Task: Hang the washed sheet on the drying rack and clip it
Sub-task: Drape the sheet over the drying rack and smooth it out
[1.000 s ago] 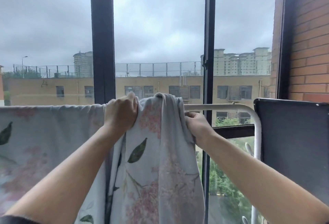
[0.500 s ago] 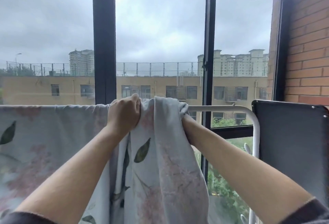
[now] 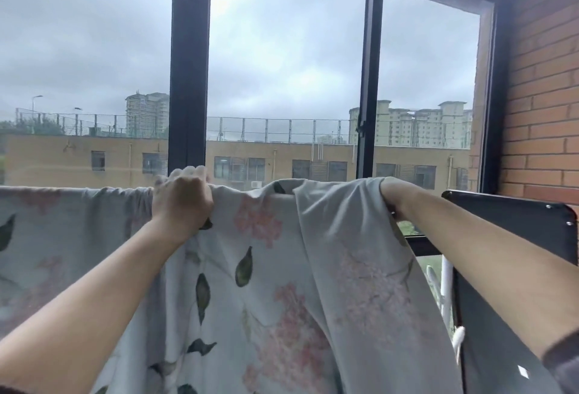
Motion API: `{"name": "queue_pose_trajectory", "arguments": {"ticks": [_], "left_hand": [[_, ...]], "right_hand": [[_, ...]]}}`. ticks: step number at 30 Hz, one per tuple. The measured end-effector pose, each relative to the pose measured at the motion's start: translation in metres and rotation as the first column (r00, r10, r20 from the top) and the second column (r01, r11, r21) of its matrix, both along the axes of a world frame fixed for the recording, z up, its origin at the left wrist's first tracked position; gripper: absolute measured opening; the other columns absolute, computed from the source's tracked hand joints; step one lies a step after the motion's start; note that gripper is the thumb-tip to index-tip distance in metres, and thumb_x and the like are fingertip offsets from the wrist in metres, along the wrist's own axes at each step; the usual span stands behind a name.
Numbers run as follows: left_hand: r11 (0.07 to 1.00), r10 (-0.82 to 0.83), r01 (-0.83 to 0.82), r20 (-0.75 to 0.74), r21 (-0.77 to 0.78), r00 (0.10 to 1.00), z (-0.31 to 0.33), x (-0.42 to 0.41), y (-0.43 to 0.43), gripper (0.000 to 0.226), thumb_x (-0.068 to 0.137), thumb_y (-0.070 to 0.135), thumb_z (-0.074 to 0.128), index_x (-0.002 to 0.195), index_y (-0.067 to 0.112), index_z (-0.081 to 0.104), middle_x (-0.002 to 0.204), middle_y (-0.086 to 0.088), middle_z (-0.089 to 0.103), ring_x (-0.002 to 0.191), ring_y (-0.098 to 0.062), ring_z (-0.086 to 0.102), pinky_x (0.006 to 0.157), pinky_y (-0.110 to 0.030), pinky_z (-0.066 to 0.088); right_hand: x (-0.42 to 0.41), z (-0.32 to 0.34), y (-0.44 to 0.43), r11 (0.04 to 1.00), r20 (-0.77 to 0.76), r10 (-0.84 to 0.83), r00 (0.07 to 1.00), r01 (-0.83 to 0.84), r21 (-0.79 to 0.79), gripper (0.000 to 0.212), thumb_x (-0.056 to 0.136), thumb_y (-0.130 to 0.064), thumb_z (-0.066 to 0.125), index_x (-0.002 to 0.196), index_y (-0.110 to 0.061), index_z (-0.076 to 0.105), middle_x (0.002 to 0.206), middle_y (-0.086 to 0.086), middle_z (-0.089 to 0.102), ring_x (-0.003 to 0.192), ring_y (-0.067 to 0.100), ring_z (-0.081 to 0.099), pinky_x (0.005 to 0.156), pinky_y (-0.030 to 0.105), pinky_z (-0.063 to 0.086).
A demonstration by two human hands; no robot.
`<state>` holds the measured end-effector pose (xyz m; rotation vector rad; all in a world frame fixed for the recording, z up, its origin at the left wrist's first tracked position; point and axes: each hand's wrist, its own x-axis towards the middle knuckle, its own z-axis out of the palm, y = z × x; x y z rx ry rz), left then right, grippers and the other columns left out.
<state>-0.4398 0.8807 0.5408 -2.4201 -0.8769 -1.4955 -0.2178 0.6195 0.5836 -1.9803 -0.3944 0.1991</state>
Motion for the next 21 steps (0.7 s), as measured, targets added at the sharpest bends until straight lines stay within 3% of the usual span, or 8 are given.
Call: {"name": "queue_pose_trajectory", "arguments": {"ticks": [3, 6, 8, 10, 14, 17, 19, 21], "left_hand": [[0.977, -0.174, 0.181, -0.070, 0.112, 0.982, -0.003, 0.021, -0.042, 0.023, 0.095, 0.026, 0.041, 0.091, 0.017, 0.062, 0.093, -0.002, 0.067, 0.079, -0.021, 0.053, 0.086, -0.038, 0.033], [0.936, -0.326, 0.330, -0.055, 0.122, 0.944, -0.006, 0.035, -0.060, 0.031, 0.097, 0.034, 0.044, 0.081, 0.017, 0.064, 0.080, -0.004, 0.070, 0.068, -0.025, 0.056, 0.075, -0.035, 0.038], [0.936, -0.344, 0.343, -0.001, 0.083, 0.939, -0.005, 0.032, -0.048, 0.031, 0.096, 0.030, 0.048, 0.074, 0.014, 0.061, 0.067, -0.006, 0.065, 0.065, -0.030, 0.060, 0.059, -0.032, 0.038], [0.959, -0.282, 0.281, 0.037, 0.045, 0.959, -0.005, 0.022, -0.027, 0.030, 0.096, 0.027, 0.048, 0.071, 0.013, 0.056, 0.062, -0.006, 0.061, 0.062, -0.032, 0.060, 0.054, -0.032, 0.038], [0.990, -0.138, 0.142, 0.152, -0.017, 0.979, -0.006, 0.003, 0.002, 0.027, 0.096, 0.021, 0.044, 0.074, 0.009, 0.054, 0.073, -0.016, 0.065, 0.067, -0.035, 0.060, 0.058, -0.035, 0.040], [0.987, -0.078, 0.104, 0.203, -0.121, 0.976, 0.002, 0.009, -0.004, 0.015, 0.089, 0.004, 0.044, 0.092, 0.008, 0.058, 0.086, -0.015, 0.067, 0.080, -0.036, 0.061, 0.066, -0.036, 0.041], [0.991, -0.073, 0.093, 0.198, -0.092, 0.977, 0.007, 0.020, -0.018, 0.021, 0.084, 0.001, 0.048, 0.097, 0.010, 0.061, 0.090, -0.010, 0.069, 0.083, -0.033, 0.062, 0.077, -0.039, 0.041], [0.992, -0.126, 0.126, 0.137, 0.011, 0.982, 0.008, 0.036, -0.036, 0.015, 0.087, 0.011, 0.048, 0.089, 0.012, 0.064, 0.089, -0.009, 0.070, 0.081, -0.029, 0.061, 0.085, -0.038, 0.038]], "right_hand": [[-0.006, 0.002, 0.006, 0.998, 0.075, 0.020, 0.997, -0.015, -0.063, 0.036, 0.097, -0.001, 0.040, 0.061, -0.007, 0.041, 0.064, 0.005, 0.040, 0.054, 0.017, 0.036, 0.044, 0.023, 0.037], [-0.010, 0.010, 0.006, 0.986, 0.188, 0.044, 0.981, -0.012, -0.167, 0.033, 0.095, 0.001, 0.037, 0.064, -0.009, 0.040, 0.061, 0.005, 0.037, 0.051, 0.016, 0.034, 0.036, 0.018, 0.034], [-0.004, 0.015, 0.001, 0.986, 0.191, 0.049, 0.980, -0.018, -0.164, 0.026, 0.096, -0.002, 0.035, 0.071, -0.009, 0.043, 0.063, 0.005, 0.037, 0.051, 0.015, 0.034, 0.033, 0.016, 0.032], [0.001, 0.020, -0.008, 0.988, 0.219, 0.038, 0.975, -0.005, -0.152, 0.019, 0.094, -0.007, 0.037, 0.079, -0.007, 0.049, 0.064, 0.007, 0.041, 0.051, 0.016, 0.036, 0.038, 0.019, 0.032], [0.009, 0.021, -0.027, 0.986, 0.283, -0.003, 0.959, 0.049, -0.158, 0.029, 0.093, -0.033, 0.055, 0.090, -0.004, 0.059, 0.074, 0.009, 0.056, 0.059, 0.019, 0.051, 0.047, 0.023, 0.038], [0.018, 0.016, -0.029, 0.989, 0.276, -0.015, 0.961, 0.055, -0.139, 0.035, 0.091, -0.035, 0.057, 0.099, -0.001, 0.063, 0.084, 0.013, 0.062, 0.068, 0.023, 0.057, 0.052, 0.026, 0.043], [0.022, 0.012, -0.026, 0.991, 0.297, -0.010, 0.955, 0.050, -0.126, 0.036, 0.090, -0.033, 0.058, 0.102, 0.000, 0.065, 0.093, 0.017, 0.066, 0.074, 0.026, 0.060, 0.060, 0.028, 0.049], [0.020, 0.010, -0.026, 0.990, 0.312, 0.001, 0.950, 0.043, -0.134, 0.034, 0.090, -0.031, 0.057, 0.100, 0.000, 0.066, 0.092, 0.017, 0.067, 0.075, 0.026, 0.061, 0.062, 0.029, 0.050]]}}
